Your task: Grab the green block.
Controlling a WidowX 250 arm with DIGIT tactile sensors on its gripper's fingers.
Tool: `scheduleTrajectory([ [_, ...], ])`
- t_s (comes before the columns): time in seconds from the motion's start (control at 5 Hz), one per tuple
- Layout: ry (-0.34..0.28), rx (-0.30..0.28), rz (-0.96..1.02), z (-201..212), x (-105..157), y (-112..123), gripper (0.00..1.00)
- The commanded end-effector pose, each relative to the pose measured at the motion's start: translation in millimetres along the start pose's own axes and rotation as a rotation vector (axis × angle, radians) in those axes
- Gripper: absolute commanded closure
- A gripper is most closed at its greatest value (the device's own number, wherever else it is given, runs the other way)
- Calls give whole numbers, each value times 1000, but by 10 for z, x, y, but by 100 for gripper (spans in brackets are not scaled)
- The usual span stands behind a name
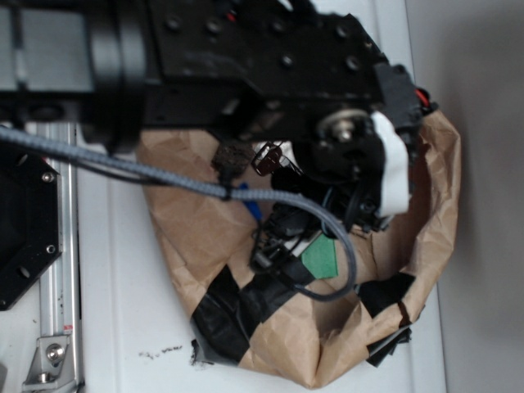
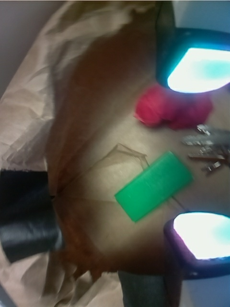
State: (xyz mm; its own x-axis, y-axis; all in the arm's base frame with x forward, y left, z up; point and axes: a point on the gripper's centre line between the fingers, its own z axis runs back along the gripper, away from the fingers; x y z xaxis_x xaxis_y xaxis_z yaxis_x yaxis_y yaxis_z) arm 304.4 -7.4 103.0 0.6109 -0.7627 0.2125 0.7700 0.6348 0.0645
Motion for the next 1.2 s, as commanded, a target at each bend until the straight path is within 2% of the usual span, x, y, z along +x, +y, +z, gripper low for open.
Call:
scheduleTrajectory([
  [0.0,-16,-17,-140,199,119,-284,0],
  [0.4,-114,53,-92,1086,166,-160,0],
  [0.6,-127,9,-108,1175,160,-142,0],
  [0.8,-77,-12,-144,918,157,-186,0],
  [1.0,-46,-83,-251,405,162,-202,0],
])
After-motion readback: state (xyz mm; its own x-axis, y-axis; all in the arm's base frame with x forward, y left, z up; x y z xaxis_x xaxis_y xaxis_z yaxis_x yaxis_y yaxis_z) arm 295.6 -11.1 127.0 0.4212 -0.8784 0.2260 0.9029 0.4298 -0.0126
